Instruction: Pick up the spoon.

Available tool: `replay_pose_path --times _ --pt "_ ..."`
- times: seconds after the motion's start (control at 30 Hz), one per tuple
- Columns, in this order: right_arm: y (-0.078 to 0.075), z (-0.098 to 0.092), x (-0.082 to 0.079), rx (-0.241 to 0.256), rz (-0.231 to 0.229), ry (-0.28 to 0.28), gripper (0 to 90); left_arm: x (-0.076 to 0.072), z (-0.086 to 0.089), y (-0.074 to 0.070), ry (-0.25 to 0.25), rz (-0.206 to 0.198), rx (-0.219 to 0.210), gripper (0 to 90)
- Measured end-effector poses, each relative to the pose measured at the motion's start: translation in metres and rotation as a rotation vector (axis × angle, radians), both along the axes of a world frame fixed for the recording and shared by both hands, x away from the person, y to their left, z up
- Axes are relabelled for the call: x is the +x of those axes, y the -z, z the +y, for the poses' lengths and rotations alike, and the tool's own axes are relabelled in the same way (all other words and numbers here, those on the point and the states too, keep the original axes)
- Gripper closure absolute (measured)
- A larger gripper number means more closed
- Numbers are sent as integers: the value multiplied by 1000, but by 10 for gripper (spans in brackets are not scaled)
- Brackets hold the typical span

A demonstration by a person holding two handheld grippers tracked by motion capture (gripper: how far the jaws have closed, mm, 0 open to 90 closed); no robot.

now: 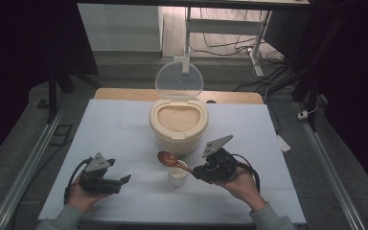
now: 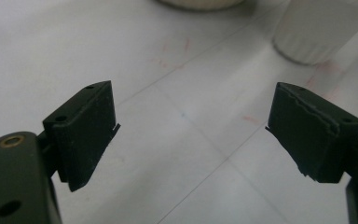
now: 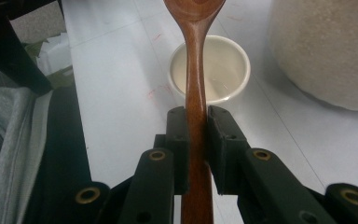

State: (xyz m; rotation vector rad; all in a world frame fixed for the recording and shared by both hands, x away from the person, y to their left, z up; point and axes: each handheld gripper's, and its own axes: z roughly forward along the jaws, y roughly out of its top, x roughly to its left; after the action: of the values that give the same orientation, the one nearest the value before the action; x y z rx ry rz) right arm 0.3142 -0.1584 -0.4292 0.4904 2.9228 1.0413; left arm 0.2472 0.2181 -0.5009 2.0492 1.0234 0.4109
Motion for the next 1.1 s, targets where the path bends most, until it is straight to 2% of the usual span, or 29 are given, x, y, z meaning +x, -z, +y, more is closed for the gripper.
replay_pose_path --times 0.13,0.17,0.2,0.37,0.53,0.57,0.63,0.67,0.7,0.77,0.83,0.9,0.97,1.0,1.1 --pt "1 4 -1 -6 2 -9 785 -5 -9 -15 37 -35 -9 160" --pt "1 5 -1 -12 -1 -18 785 -7 -15 -25 62 -60 -13 162" --pt "1 5 -1 -12 -1 -18 785 -7 -15 -25 62 -60 -13 165" --pt "2 12 -2 -13 -3 -49 785 -8 -36 -49 154 -102 -5 172" --pt "3 14 -3 -14 -2 -61 785 -6 -55 -60 228 -103 26 175" --pt "3 16 -3 -13 -4 -71 785 -5 -62 -64 260 -103 39 181" --pt "3 18 -4 -16 -4 -79 785 -5 -66 -66 275 -102 45 186" --pt "4 19 -4 -15 -6 -86 785 -4 -73 -70 303 -102 63 191" --pt "4 20 -4 -19 -8 -92 785 -4 -73 -70 303 -102 63 195" --pt "5 23 -5 -28 -8 -103 785 -1 -84 -76 336 -104 98 202" --pt "6 26 -6 -32 -8 -114 785 0 -87 -78 350 -102 109 220" --pt "7 29 -7 -38 -9 -126 785 4 -97 -80 387 -86 135 234" --pt "8 31 -7 -47 -7 -135 785 5 -100 -80 400 -77 145 248" --pt "9 33 -8 -47 -7 -139 785 8 -107 -80 424 -62 169 256" --pt "10 36 -9 -55 -8 -155 784 10 -113 -80 446 -49 188 286"
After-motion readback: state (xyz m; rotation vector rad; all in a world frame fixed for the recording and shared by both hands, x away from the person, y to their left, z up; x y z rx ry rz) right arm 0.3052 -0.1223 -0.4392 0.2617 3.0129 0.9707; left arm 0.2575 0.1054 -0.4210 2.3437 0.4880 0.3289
